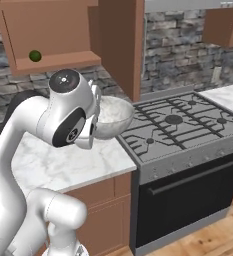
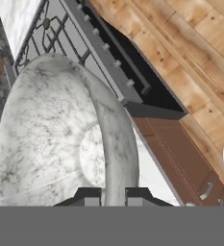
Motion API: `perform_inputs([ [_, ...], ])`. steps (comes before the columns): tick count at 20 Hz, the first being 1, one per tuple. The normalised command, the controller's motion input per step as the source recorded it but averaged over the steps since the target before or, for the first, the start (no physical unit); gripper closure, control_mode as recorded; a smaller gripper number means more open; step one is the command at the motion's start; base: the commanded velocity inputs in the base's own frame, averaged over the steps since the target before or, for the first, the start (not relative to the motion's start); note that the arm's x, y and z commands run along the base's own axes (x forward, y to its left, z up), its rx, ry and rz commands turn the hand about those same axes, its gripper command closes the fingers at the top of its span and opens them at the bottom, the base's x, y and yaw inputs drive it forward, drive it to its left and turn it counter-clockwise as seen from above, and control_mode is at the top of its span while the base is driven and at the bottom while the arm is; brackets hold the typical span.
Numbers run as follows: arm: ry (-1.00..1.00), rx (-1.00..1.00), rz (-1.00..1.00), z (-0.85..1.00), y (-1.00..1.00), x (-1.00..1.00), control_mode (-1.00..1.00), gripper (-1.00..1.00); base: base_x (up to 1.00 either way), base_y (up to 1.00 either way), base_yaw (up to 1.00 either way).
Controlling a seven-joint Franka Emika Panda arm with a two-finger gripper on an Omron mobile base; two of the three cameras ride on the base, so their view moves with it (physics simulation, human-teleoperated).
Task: Pick the mug and place it in the sink. Pick the bowl and place it in the open cabinet and then close the cabinet.
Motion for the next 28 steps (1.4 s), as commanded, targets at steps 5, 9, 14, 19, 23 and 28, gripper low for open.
perform_inputs([
  [5,0.00,0.00,0.00,0.00,0.00,0.00,1.00,1.00,0.54,1.00,0.21],
  [9,0.00,0.00,0.00,0.00,0.00,0.00,1.00,1.00,0.07,1.00,0.34],
  [14,0.00,0.00,0.00,0.00,0.00,0.00,1.00,1.00,0.19,0.88,0.33],
  [19,0.00,0.00,0.00,0.00,0.00,0.00,1.00,1.00,0.31,0.50,0.27],
  [23,0.00,0.00,0.00,0.00,0.00,0.00,1.00,1.00,0.58,0.35,0.21],
  [28,0.00,0.00,0.00,0.00,0.00,0.00,1.00,1.00,0.77,0.11,0.19],
])
